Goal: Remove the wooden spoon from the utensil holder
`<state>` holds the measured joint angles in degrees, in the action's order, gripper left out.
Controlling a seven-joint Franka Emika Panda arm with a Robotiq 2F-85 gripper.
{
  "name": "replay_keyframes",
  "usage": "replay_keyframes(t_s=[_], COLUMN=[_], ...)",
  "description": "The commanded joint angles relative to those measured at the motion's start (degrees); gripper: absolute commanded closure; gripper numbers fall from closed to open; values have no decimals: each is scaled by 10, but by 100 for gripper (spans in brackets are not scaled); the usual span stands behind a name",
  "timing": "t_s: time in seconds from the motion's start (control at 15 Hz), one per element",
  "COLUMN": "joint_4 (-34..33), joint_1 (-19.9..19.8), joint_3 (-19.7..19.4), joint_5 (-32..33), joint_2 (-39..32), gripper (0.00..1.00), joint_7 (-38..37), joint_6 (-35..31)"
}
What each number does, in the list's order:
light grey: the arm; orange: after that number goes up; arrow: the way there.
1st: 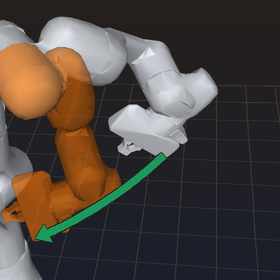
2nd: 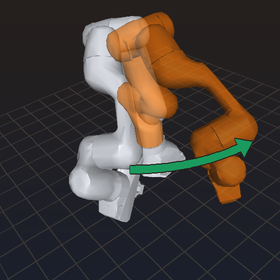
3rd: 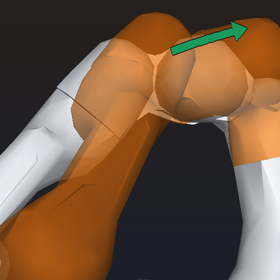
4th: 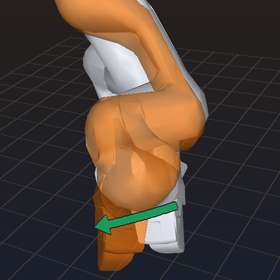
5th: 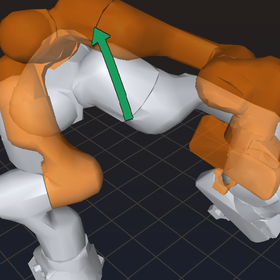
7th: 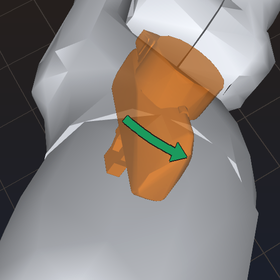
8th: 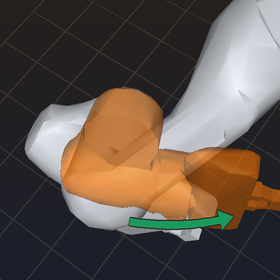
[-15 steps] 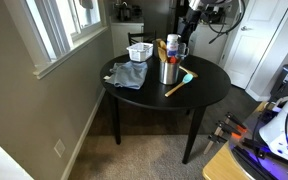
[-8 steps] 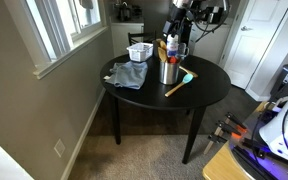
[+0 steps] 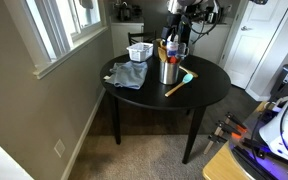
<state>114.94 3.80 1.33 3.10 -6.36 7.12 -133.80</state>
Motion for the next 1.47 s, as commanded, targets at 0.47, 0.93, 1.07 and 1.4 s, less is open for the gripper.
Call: replay_keyframes(t_s=[0.47, 0.93, 1.07, 1.4], joint_4=[-25, -22, -19, -13], joint_1=[-6, -7, -7, -7], joint_3=[2, 3, 4, 9], joint_5=[4, 0, -2, -5], joint_2=[-16, -14, -12, -8], gripper=[33, 79, 91, 96], joint_7=[-2, 2, 6, 17], joint_6=[13, 11, 7, 0])
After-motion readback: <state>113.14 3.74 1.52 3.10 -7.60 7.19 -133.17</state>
